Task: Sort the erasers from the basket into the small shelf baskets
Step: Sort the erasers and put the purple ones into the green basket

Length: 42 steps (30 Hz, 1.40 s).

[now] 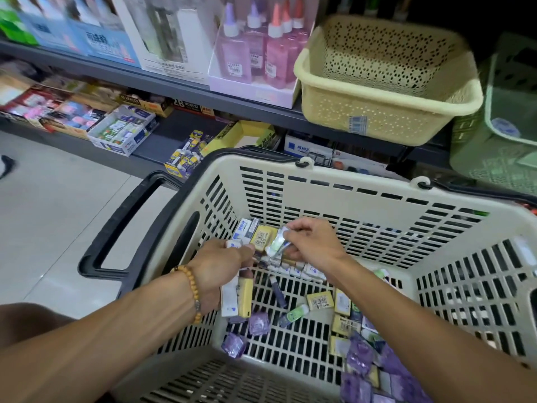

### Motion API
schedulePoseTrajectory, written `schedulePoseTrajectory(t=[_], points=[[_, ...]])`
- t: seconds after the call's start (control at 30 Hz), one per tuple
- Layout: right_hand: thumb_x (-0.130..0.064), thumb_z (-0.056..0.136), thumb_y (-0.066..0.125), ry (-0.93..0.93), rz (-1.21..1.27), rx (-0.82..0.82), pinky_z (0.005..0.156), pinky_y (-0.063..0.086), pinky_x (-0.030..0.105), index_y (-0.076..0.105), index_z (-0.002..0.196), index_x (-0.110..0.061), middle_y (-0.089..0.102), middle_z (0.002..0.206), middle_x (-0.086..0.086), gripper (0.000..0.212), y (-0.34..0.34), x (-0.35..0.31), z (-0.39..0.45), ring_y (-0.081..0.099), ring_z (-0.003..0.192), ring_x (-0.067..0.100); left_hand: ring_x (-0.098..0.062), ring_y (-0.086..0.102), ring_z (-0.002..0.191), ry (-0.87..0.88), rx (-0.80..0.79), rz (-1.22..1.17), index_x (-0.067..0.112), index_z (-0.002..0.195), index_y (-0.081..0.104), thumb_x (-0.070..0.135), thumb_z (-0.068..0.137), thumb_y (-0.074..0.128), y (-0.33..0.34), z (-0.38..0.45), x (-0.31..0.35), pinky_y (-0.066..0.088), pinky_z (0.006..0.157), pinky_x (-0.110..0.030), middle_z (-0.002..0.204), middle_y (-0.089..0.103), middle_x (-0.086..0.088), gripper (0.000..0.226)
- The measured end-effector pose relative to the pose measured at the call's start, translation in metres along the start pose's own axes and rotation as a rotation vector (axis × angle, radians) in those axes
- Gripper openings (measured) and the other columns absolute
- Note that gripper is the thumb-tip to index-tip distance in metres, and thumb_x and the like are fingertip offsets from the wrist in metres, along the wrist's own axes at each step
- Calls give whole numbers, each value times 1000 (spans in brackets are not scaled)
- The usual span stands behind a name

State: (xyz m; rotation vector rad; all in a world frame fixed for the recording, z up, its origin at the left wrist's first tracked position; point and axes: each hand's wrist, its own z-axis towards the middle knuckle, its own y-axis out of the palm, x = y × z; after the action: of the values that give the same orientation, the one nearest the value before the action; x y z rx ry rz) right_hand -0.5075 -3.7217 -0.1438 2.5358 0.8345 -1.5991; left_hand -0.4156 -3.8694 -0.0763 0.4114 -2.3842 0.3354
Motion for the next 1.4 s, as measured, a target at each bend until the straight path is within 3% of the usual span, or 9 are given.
schedulePoseTrajectory(t=[0.13,0.3,0.47,0.57,0.73,0.87,1.03,1.27,1.4], points=[[-10,94,64,-118,-57,94,68,59,22,70,115,-11,73,100,5,22,11,6,6,72,71,9,-19,60,62,31,26,-6,4,94,60,13,91,63,-2,6,1,55,87,-50,84,66,-11,10],[-14,97,57,-250,-277,199,92,55,35,68,117,-9,71,109,5,24,12,8,-3,67,92,14,-20,58,58,40,64,-79,1,98,59,12,92,63,1,10,1,56,81,-50,75,64,-11,13],[-45,84,69,-365,-635,103,84,47,34,60,122,-25,53,105,-9,44,13,10,-9,51,98,11,-28,61,75,53,119,-170,5,93,57,13,91,63,-2,15,1,54,85,-51,77,63,-12,10],[-47,79,74,-392,-691,67,66,44,30,61,110,-29,51,84,-16,39,14,9,-7,52,80,9,-28,62,75,67,139,-184,7,81,57,13,90,64,-3,16,1,52,87,-50,72,64,-11,13],[-28,86,75,-191,-424,-58,58,49,29,57,97,-23,68,65,3,21,10,6,0,65,58,12,-17,56,53,65,112,-210,7,86,53,11,92,63,1,13,4,53,60,-35,69,62,-8,11],[-20,90,69,-90,-255,-64,55,56,26,65,88,-13,72,68,6,8,-13,3,-8,69,55,15,-19,56,54,66,98,-218,9,84,48,5,92,60,1,8,9,55,67,-41,70,60,-9,15],[-31,97,58,-7,-499,-68,54,51,26,65,86,-4,67,67,3,29,-33,-7,-10,58,51,13,-19,57,56,52,97,-226,9,92,48,7,93,58,1,7,12,55,68,-42,75,61,-10,11],[-15,94,64,152,-72,-100,52,53,23,67,87,1,69,69,13,18,-36,-5,-10,67,54,15,-17,56,51,59,92,-224,4,103,51,8,93,59,3,10,11,55,65,-42,68,60,-8,13],[-6,89,68,183,40,-8,47,51,20,70,87,4,68,67,14,10,-31,-3,-7,63,51,15,-13,55,43,71,106,-249,7,82,50,9,94,58,7,9,11,51,54,-32,64,59,-7,15]])
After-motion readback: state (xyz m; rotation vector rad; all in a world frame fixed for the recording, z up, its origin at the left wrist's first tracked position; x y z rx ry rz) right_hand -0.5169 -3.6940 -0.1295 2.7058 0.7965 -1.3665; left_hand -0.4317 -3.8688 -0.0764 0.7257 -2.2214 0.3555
